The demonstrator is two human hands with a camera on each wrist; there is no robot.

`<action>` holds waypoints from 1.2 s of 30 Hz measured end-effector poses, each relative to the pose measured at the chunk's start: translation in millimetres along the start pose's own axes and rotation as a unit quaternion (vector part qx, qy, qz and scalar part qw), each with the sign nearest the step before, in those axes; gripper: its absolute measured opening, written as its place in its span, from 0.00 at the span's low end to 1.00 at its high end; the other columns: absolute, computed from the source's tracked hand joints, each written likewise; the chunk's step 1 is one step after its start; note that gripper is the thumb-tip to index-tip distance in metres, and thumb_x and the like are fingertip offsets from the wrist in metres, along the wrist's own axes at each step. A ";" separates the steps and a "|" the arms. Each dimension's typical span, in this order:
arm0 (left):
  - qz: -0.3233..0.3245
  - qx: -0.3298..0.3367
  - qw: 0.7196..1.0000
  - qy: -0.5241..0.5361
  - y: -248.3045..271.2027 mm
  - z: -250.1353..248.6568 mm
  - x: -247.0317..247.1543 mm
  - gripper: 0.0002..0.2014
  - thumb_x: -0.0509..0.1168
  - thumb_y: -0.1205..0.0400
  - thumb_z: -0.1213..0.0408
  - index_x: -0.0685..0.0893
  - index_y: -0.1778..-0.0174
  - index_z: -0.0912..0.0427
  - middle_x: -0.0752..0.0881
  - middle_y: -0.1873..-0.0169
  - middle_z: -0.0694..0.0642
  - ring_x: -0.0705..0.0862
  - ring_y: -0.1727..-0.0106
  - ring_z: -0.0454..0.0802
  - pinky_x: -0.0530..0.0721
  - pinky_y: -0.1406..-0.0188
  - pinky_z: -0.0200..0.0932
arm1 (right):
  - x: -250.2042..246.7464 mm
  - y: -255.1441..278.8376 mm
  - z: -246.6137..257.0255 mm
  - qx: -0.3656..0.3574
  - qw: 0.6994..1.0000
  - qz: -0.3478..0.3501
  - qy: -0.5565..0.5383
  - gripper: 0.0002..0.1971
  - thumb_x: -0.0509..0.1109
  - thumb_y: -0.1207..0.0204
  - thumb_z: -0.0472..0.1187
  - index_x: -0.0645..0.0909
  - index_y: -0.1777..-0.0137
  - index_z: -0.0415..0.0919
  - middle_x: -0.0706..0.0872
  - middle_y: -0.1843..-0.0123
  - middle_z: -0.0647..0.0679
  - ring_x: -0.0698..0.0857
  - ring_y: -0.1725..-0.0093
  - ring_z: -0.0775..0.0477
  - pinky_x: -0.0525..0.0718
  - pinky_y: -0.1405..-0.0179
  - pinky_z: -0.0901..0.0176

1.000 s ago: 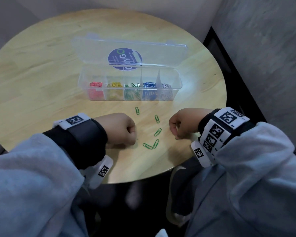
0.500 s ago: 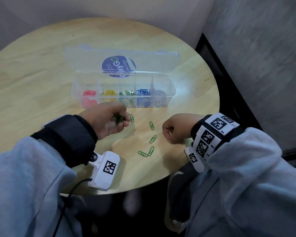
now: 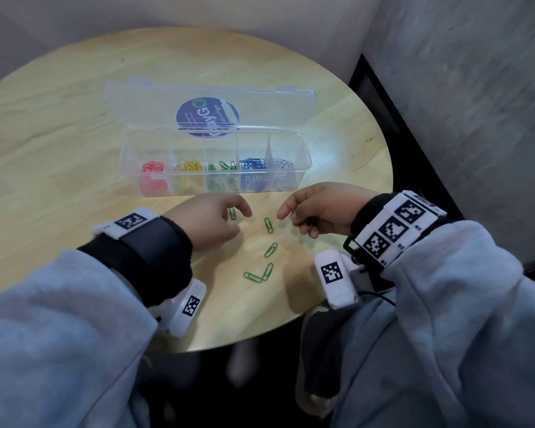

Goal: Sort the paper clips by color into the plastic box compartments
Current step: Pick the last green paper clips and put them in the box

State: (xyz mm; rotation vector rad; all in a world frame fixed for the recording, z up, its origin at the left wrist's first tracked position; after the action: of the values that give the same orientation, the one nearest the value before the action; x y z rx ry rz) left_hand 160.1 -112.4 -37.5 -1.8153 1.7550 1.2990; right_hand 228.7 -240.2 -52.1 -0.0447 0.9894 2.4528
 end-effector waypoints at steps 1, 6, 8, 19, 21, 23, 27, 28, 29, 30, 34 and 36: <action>0.009 0.001 0.999 -0.049 0.2 -0.7 3.4 0.16 0.63 0.21 0.64 0.80 0.41 0.42 0.73 0.68 0.46 0.74 0.65 0.44 0.70 0.66 0.38 | -2.0 0.3 1.3 -0.002 1.000 -0.004 -0.018 0.14 0.55 0.23 0.23 0.80 0.61 0.36 0.75 0.71 0.45 0.75 0.75 0.52 0.74 0.81 0.69; -0.005 0.005 0.984 -0.178 -2.2 -6.8 6.0 0.21 0.59 0.19 0.64 0.75 0.31 0.42 0.81 0.40 0.52 0.79 0.40 0.53 0.73 0.51 0.41 | -6.8 5.3 13.9 -0.032 0.993 -0.023 -0.114 0.15 0.50 0.22 0.27 0.75 0.65 0.37 0.74 0.68 0.44 0.73 0.72 0.50 0.73 0.82 0.68; -0.027 -0.009 0.983 -0.184 -3.2 -3.5 -0.4 0.23 0.59 0.19 0.66 0.73 0.29 0.44 0.81 0.38 0.53 0.80 0.39 0.54 0.73 0.54 0.41 | -5.2 6.6 13.6 -0.025 0.999 -0.039 -0.018 0.13 0.54 0.23 0.29 0.75 0.64 0.39 0.75 0.68 0.46 0.74 0.72 0.51 0.73 0.79 0.66; -0.017 -0.028 0.973 -0.228 -12.9 2.5 -9.2 0.11 0.63 0.21 0.67 0.83 0.46 0.50 0.73 0.66 0.45 0.74 0.56 0.50 0.68 0.68 0.39 | 2.0 -7.3 29.3 -0.023 0.909 -0.148 0.389 0.07 0.71 0.27 0.43 0.77 0.53 0.44 0.78 0.61 0.54 0.78 0.60 0.51 0.71 0.68 0.62; -0.014 -0.025 0.970 -0.241 -12.1 1.0 -8.0 0.08 0.65 0.21 0.65 0.82 0.48 0.51 0.70 0.70 0.43 0.74 0.57 0.50 0.64 0.75 0.38 | 7.1 -13.0 27.4 -0.006 0.904 -0.145 0.401 0.10 0.71 0.27 0.49 0.77 0.55 0.44 0.82 0.54 0.50 0.81 0.53 0.48 0.75 0.60 0.60; -0.007 -0.018 0.970 -0.243 -10.7 -0.8 -5.5 0.08 0.66 0.21 0.63 0.80 0.47 0.50 0.70 0.69 0.44 0.74 0.57 0.50 0.63 0.76 0.38 | 12.4 -19.2 25.5 0.006 0.900 -0.133 0.416 0.11 0.70 0.25 0.50 0.78 0.53 0.43 0.84 0.50 0.48 0.81 0.51 0.47 0.76 0.56 0.58; 0.020 -0.015 0.972 -0.235 -9.6 -0.6 -0.6 0.07 0.67 0.21 0.60 0.79 0.49 0.47 0.75 0.64 0.48 0.75 0.56 0.51 0.65 0.73 0.40 | 22.2 -27.4 27.9 0.004 0.896 -0.106 0.431 0.04 0.70 0.26 0.41 0.80 0.56 0.42 0.85 0.53 0.46 0.82 0.53 0.46 0.79 0.58 0.58; 0.024 -0.018 0.973 -0.230 -8.8 0.2 0.2 0.04 0.67 0.21 0.60 0.80 0.52 0.48 0.74 0.66 0.47 0.75 0.57 0.50 0.65 0.74 0.39 | 24.0 -27.4 27.2 0.004 0.897 -0.099 0.430 0.02 0.70 0.26 0.39 0.79 0.58 0.42 0.85 0.57 0.48 0.81 0.57 0.46 0.79 0.62 0.60; 0.026 -0.022 0.974 -0.223 -7.9 1.6 0.9 0.03 0.67 0.21 0.60 0.80 0.54 0.49 0.72 0.68 0.45 0.75 0.57 0.50 0.65 0.75 0.38 | 25.6 -27.1 25.5 0.006 0.900 -0.091 0.426 0.03 0.70 0.27 0.38 0.79 0.60 0.43 0.83 0.62 0.49 0.80 0.60 0.47 0.77 0.66 0.62; 0.028 -0.027 0.976 -0.216 -7.1 3.2 1.2 0.02 0.67 0.21 0.60 0.80 0.56 0.50 0.72 0.69 0.44 0.75 0.58 0.49 0.64 0.75 0.38 | 26.7 -26.7 23.7 0.007 0.903 -0.083 0.421 0.05 0.70 0.28 0.37 0.77 0.63 0.44 0.80 0.65 0.51 0.79 0.62 0.48 0.76 0.68 0.63; 0.049 -0.051 0.980 -0.186 -5.6 12.6 5.0 0.07 0.68 0.22 0.61 0.77 0.65 0.51 0.75 0.69 0.45 0.74 0.65 0.45 0.66 0.75 0.37 | 21.6 -21.8 20.9 0.006 0.923 -0.073 0.378 0.10 0.73 0.31 0.38 0.76 0.70 0.45 0.80 0.70 0.52 0.78 0.67 0.52 0.77 0.65 0.62; 0.058 -0.053 0.981 -0.178 -3.8 14.2 6.3 0.08 0.69 0.24 0.61 0.78 0.67 0.51 0.77 0.70 0.45 0.73 0.68 0.43 0.68 0.74 0.37 | 17.5 -17.2 22.1 0.000 0.941 -0.065 0.332 0.09 0.71 0.31 0.37 0.76 0.70 0.45 0.81 0.72 0.53 0.77 0.72 0.54 0.76 0.69 0.64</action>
State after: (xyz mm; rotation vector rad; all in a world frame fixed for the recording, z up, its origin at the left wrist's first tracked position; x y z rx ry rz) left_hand 157.1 -105.1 -51.4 -1.4346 1.6395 1.6732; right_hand 224.4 -207.5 -50.6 -0.9599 1.1988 2.3437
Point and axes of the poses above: each hand's wrist, its own y-axis away from the middle knuckle, its own x-axis out of the palm, z = x × y, the point moved 10 cm from there along -y, towards the middle knuckle
